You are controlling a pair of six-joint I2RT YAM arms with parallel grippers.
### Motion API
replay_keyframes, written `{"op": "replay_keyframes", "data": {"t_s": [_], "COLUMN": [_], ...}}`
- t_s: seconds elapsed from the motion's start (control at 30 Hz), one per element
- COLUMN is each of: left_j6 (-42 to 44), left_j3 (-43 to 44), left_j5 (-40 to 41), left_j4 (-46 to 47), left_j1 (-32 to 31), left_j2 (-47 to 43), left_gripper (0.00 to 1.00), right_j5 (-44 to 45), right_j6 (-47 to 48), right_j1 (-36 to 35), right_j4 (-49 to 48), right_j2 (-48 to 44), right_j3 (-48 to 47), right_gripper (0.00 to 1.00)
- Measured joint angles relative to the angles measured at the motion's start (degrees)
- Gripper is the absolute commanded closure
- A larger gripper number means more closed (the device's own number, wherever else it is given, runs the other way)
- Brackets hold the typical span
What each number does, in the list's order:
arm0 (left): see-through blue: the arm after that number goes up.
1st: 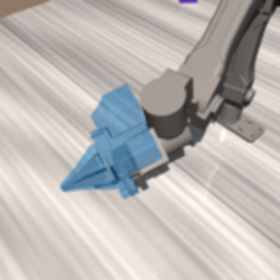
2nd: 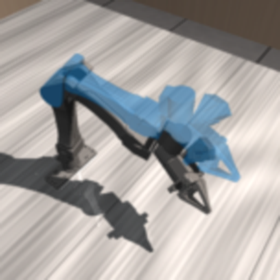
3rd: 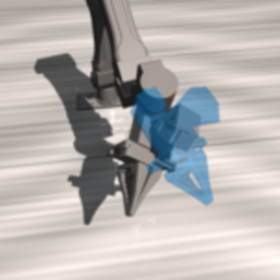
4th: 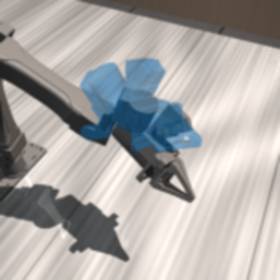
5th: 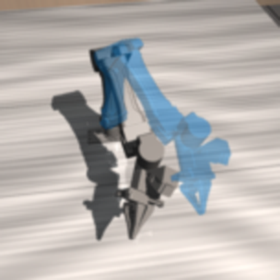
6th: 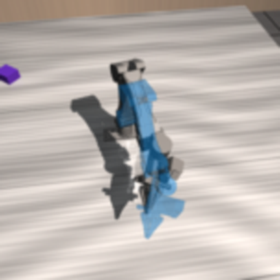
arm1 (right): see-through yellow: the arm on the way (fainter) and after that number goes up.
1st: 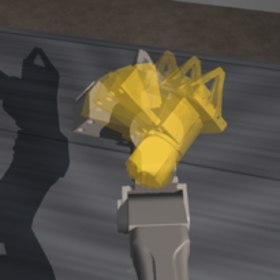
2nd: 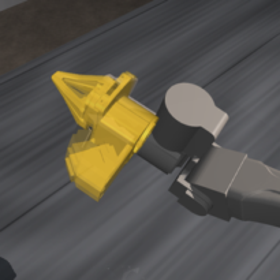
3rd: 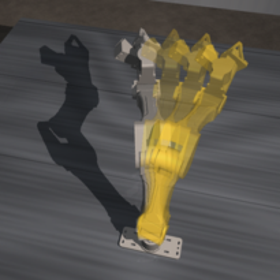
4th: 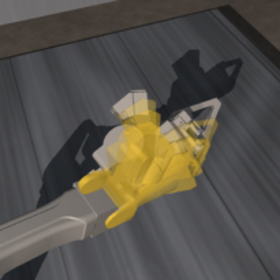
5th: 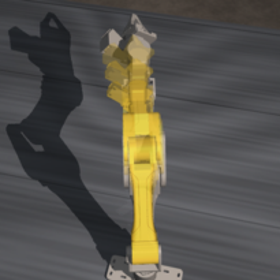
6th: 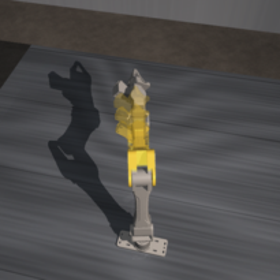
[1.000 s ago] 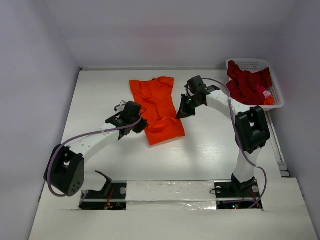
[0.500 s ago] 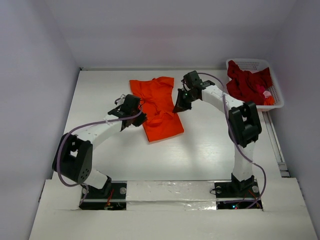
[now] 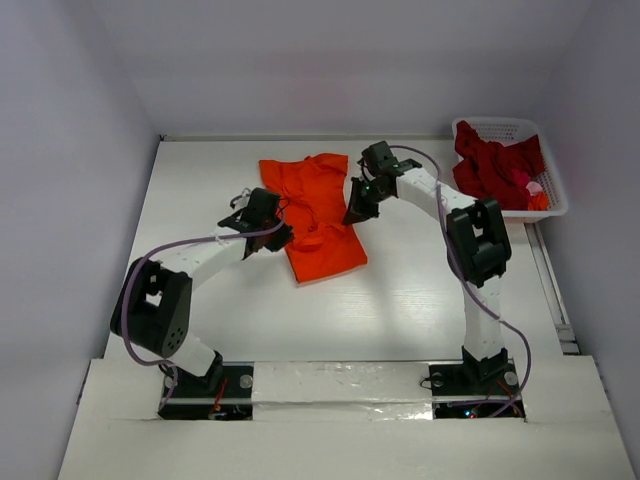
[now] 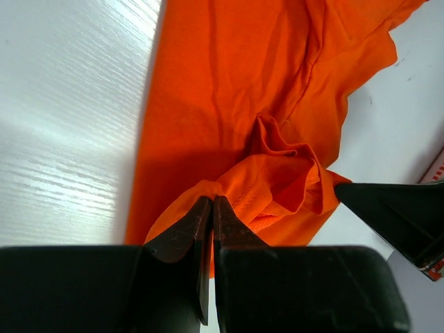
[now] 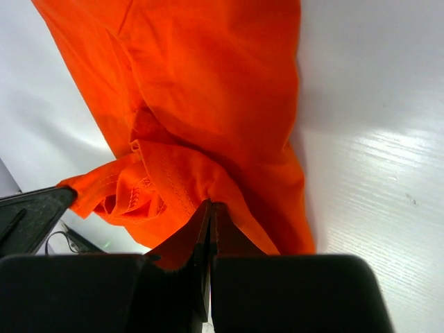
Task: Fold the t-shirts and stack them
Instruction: Fold the tshirt
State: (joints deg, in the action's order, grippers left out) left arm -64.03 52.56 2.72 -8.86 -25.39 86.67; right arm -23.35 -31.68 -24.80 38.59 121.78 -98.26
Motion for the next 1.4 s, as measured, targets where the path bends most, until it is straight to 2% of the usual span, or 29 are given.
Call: {"op": "replay_keyframes", "data": {"t_s": [0.27,0.43,0.57,0.67,0.7,0.77,0.8,0.9,1.0,1.07,1.13,1.2,1.23,1.27,1.3,1.33,1.4], "left_j6": [0.57,0.72,0.79,0.81,0.87,1.09,1.18,1.46,1.90,2.27,2.51,2.69,2.71,2.84,2.89,3.10,3.15], "left_j3": [-0.61,-1.11,-1.11,-1.11,-1.11,-1.11,-1.09,-1.09,-1.05,-0.90,-0.85,-0.85,-0.85,-0.85,-0.85,-0.83,-0.83], "left_j5": [-0.37,-0.52,-0.63,-0.79,-0.81,-0.81,-0.79,-0.79,-0.74,-0.68,-0.81,-0.94,-0.92,-0.81,-0.66,-0.59,-0.55], "left_j4": [1.44,2.47,3.32,3.56,3.58,3.61,3.61,3.63,3.50,3.30,3.23,2.99,2.91,2.80,2.69,2.56,2.27], "left_j1": [1.11,1.86,2.54,3.45,3.89,4.70,5.09,6.43,7.21,7.50,7.50,7.41,7.06,6.64,6.01,5.11,3.02], "left_j2": [3.10,3.72,3.82,3.85,3.85,3.87,3.87,3.87,3.85,3.72,3.21,2.27,1.68,0.98,0.35,-0.28,-1.03], "left_gripper": [1.00,0.85,0.84,0.77,0.71,0.66,0.64,0.62,0.62,0.66,0.77,0.86,0.97,1.00,1.00,1.00,1.00], "right_j5": [0.00,0.02,1.01,2.38,2.95,3.98,4.39,5.46,6.10,6.27,6.25,6.25,6.23,6.19,6.14,6.12,6.23], "right_j6": [0.70,1.36,2.21,3.23,3.56,4.04,4.31,5.09,5.49,5.53,5.53,5.33,5.22,5.38,5.33,5.25,4.55], "right_j1": [0.00,0.00,-0.02,-0.02,-0.02,0.00,0.00,0.00,0.00,0.00,0.00,0.00,0.00,-0.02,-0.02,-0.09,-0.46], "right_j4": [0.44,1.40,2.08,3.48,3.76,4.70,4.94,5.16,5.11,5.14,5.11,4.96,4.31,4.31,4.46,4.39,4.04], "right_j2": [2.43,4.13,5.11,6.14,6.38,6.58,6.58,6.58,6.58,6.54,6.47,6.08,5.29,4.33,3.32,2.36,0.07], "right_j3": [-2.71,-4.94,-6.54,-9.16,-10.10,-11.87,-12.68,-14.97,-16.26,-16.46,-16.37,-15.72,-14.40,-13.05,-11.72,-10.49,-7.89], "right_gripper": [1.00,1.00,1.00,0.99,0.91,0.74,0.59,0.40,0.33,0.32,0.37,0.48,0.57,0.71,0.94,1.00,1.00]}}
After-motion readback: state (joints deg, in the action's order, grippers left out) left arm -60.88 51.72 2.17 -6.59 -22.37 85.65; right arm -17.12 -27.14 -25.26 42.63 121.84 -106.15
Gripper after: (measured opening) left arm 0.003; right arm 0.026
